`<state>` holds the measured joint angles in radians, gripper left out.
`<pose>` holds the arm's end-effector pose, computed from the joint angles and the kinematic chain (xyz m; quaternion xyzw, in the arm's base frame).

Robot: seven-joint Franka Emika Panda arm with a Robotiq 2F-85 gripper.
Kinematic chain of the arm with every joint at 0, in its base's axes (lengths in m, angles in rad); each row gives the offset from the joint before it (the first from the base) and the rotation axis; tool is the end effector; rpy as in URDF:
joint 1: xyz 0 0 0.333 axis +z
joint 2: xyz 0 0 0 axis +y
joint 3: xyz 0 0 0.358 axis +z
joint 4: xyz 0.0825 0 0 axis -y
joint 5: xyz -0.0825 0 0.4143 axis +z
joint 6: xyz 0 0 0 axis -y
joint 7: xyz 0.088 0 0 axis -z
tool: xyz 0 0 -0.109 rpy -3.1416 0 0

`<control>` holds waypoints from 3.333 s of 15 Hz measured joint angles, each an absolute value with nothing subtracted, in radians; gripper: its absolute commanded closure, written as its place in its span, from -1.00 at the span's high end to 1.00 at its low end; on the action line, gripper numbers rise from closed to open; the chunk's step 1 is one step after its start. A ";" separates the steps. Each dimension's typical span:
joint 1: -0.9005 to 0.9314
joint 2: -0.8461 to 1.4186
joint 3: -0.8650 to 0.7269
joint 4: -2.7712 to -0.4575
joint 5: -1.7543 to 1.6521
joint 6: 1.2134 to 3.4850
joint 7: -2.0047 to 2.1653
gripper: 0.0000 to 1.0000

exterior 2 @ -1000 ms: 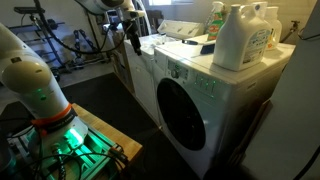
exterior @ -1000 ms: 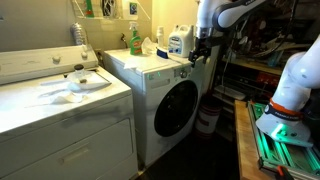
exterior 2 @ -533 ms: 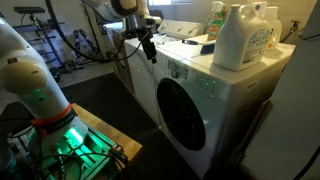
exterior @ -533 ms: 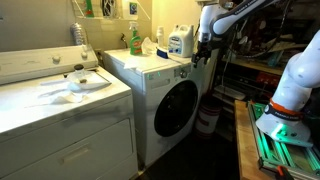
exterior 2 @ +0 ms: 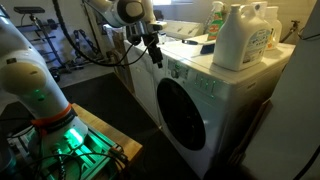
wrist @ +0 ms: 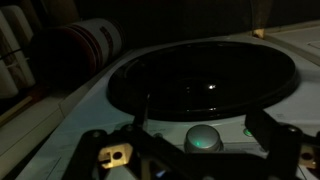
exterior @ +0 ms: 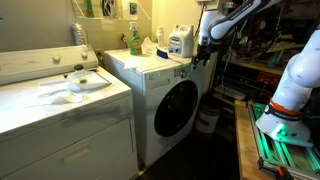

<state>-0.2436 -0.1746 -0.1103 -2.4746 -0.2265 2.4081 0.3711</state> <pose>0.4518 -0.1690 0.3861 0.9567 -0.2772 0.0546 0.0700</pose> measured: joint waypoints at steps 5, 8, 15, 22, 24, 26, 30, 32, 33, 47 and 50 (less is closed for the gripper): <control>-0.242 -0.158 -0.112 -2.449 -0.220 2.408 0.357 1.00; -0.240 -0.118 -0.118 -2.415 -0.183 2.408 0.292 1.00; -0.235 0.018 -0.149 -2.319 -0.077 2.412 0.103 1.00; -0.235 0.151 -0.168 -2.226 -0.009 2.477 0.033 1.00; -0.235 0.178 -0.167 -2.207 0.002 2.489 0.016 1.00; -0.234 0.202 -0.164 -2.192 0.016 2.495 0.002 1.00; -0.234 0.238 -0.158 -2.164 0.036 2.497 -0.009 0.16; -0.234 0.252 -0.157 -2.151 0.047 2.497 -0.012 -0.17; -0.234 0.258 -0.157 -2.145 0.051 2.497 -0.013 -0.30; -0.409 0.278 -0.097 -2.137 0.655 2.415 -0.543 -0.37; -0.467 0.317 -0.102 -2.095 0.817 2.288 -0.702 -0.37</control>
